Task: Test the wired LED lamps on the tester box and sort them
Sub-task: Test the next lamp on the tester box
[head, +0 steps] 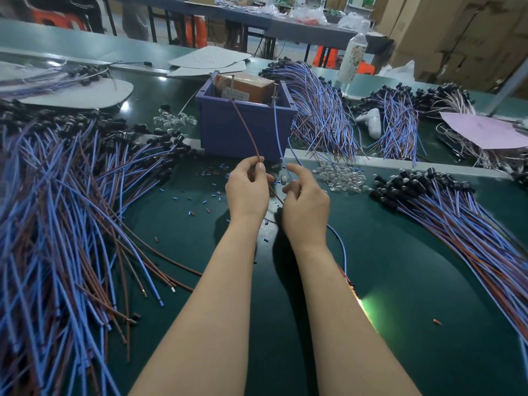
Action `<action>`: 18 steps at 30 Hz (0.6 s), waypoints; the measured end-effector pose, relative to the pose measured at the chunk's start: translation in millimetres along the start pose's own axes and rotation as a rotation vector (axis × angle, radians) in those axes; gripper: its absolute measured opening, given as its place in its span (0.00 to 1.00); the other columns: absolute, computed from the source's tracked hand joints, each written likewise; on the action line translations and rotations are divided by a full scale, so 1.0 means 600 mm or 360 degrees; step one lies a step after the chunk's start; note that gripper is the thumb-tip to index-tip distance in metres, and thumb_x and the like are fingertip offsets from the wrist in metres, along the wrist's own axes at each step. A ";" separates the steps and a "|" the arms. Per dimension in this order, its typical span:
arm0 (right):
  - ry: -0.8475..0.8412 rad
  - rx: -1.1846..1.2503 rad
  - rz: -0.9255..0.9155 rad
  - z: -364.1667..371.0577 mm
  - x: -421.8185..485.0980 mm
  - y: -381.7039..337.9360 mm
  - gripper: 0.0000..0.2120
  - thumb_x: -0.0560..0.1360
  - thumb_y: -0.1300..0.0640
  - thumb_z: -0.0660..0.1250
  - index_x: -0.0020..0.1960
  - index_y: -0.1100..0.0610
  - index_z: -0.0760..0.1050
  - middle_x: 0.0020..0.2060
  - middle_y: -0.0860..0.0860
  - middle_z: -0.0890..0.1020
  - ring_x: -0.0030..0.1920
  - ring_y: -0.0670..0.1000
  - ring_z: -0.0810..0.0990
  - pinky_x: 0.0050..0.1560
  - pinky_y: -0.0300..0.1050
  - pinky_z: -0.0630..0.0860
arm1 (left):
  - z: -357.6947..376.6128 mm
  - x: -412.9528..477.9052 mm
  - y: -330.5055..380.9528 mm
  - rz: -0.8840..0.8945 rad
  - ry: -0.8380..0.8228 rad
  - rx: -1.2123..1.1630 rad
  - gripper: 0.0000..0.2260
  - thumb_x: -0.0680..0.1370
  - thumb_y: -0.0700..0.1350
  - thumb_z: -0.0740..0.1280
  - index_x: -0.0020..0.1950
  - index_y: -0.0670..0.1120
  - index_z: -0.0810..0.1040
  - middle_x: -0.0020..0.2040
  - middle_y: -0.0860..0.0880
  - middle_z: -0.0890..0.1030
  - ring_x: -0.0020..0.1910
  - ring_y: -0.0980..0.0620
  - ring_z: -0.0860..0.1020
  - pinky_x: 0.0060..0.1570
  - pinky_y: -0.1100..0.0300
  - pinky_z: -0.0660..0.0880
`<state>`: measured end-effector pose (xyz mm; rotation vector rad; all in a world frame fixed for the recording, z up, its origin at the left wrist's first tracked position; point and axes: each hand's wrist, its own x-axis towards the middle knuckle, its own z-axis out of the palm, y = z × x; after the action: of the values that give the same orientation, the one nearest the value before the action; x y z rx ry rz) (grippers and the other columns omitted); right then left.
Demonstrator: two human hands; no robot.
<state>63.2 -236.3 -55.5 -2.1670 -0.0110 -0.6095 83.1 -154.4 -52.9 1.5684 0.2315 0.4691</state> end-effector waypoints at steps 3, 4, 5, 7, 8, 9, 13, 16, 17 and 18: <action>-0.0001 -0.0002 0.0002 -0.001 -0.001 -0.002 0.19 0.76 0.67 0.57 0.63 0.54 0.75 0.46 0.56 0.83 0.49 0.57 0.78 0.47 0.44 0.67 | -0.001 -0.002 0.001 -0.0006 0.0004 -0.0007 0.09 0.81 0.40 0.60 0.58 0.42 0.77 0.33 0.54 0.78 0.33 0.61 0.76 0.33 0.73 0.72; -0.0002 -0.0008 0.0012 -0.001 -0.002 -0.003 0.19 0.76 0.66 0.57 0.63 0.54 0.75 0.46 0.57 0.83 0.49 0.57 0.78 0.48 0.44 0.67 | -0.001 -0.002 0.002 -0.0007 0.0003 0.0000 0.09 0.81 0.40 0.60 0.58 0.42 0.77 0.33 0.54 0.78 0.33 0.61 0.76 0.34 0.73 0.73; -0.0005 -0.0009 0.0027 -0.002 -0.002 -0.005 0.18 0.76 0.66 0.58 0.62 0.55 0.75 0.47 0.57 0.83 0.49 0.58 0.78 0.48 0.45 0.67 | -0.002 -0.003 0.003 -0.0008 -0.0004 0.0006 0.09 0.81 0.40 0.60 0.58 0.42 0.77 0.34 0.54 0.78 0.33 0.61 0.76 0.36 0.70 0.75; -0.0035 0.0013 0.0042 -0.003 -0.002 -0.010 0.15 0.77 0.64 0.58 0.60 0.57 0.76 0.48 0.57 0.83 0.50 0.58 0.78 0.48 0.44 0.67 | -0.003 -0.004 0.008 -0.0028 -0.0051 -0.0008 0.08 0.81 0.40 0.60 0.56 0.42 0.78 0.37 0.51 0.80 0.36 0.54 0.77 0.47 0.58 0.78; -0.0085 0.0032 0.0036 -0.006 -0.002 -0.014 0.13 0.78 0.62 0.59 0.59 0.58 0.77 0.48 0.57 0.83 0.50 0.57 0.78 0.48 0.42 0.66 | -0.003 -0.004 0.013 -0.0050 -0.0098 -0.0015 0.08 0.80 0.39 0.60 0.55 0.42 0.78 0.40 0.48 0.81 0.39 0.50 0.78 0.52 0.53 0.78; -0.0166 0.0055 0.0027 -0.009 -0.001 -0.017 0.12 0.79 0.61 0.59 0.58 0.59 0.78 0.48 0.56 0.83 0.50 0.56 0.78 0.46 0.41 0.66 | -0.003 -0.006 0.020 -0.0070 -0.0160 -0.0015 0.08 0.80 0.39 0.60 0.54 0.42 0.79 0.43 0.46 0.81 0.43 0.47 0.79 0.55 0.49 0.77; -0.0502 0.0146 -0.0014 -0.047 0.003 -0.039 0.10 0.80 0.59 0.57 0.50 0.58 0.78 0.38 0.49 0.80 0.40 0.50 0.75 0.38 0.37 0.68 | -0.007 -0.021 0.063 0.0118 -0.0349 0.0160 0.08 0.80 0.40 0.62 0.53 0.41 0.80 0.44 0.48 0.82 0.48 0.49 0.81 0.56 0.50 0.77; -0.0511 0.0123 -0.0117 -0.094 0.013 -0.053 0.09 0.77 0.62 0.60 0.51 0.60 0.78 0.43 0.55 0.82 0.44 0.54 0.77 0.46 0.48 0.73 | -0.003 -0.035 0.115 0.0471 -0.0409 0.0300 0.07 0.79 0.42 0.64 0.51 0.42 0.81 0.43 0.48 0.82 0.45 0.50 0.80 0.52 0.53 0.77; -0.0432 0.0071 -0.0153 -0.114 0.018 -0.055 0.08 0.77 0.62 0.60 0.50 0.60 0.78 0.44 0.56 0.81 0.45 0.55 0.77 0.47 0.48 0.72 | 0.005 -0.042 0.135 0.0569 -0.0443 0.0283 0.06 0.78 0.42 0.65 0.50 0.43 0.81 0.43 0.49 0.82 0.43 0.52 0.79 0.50 0.55 0.76; -0.0320 0.0030 -0.0180 -0.129 0.024 -0.057 0.08 0.77 0.61 0.61 0.47 0.60 0.79 0.41 0.56 0.81 0.42 0.54 0.77 0.45 0.47 0.72 | 0.012 -0.046 0.153 0.0661 -0.0444 0.0268 0.06 0.78 0.43 0.65 0.50 0.44 0.81 0.42 0.50 0.81 0.39 0.55 0.77 0.47 0.59 0.75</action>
<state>35.7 -275.9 15.5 -2.2121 -0.2477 -0.4509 48.6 -178.3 33.5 1.8328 -0.2818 0.5537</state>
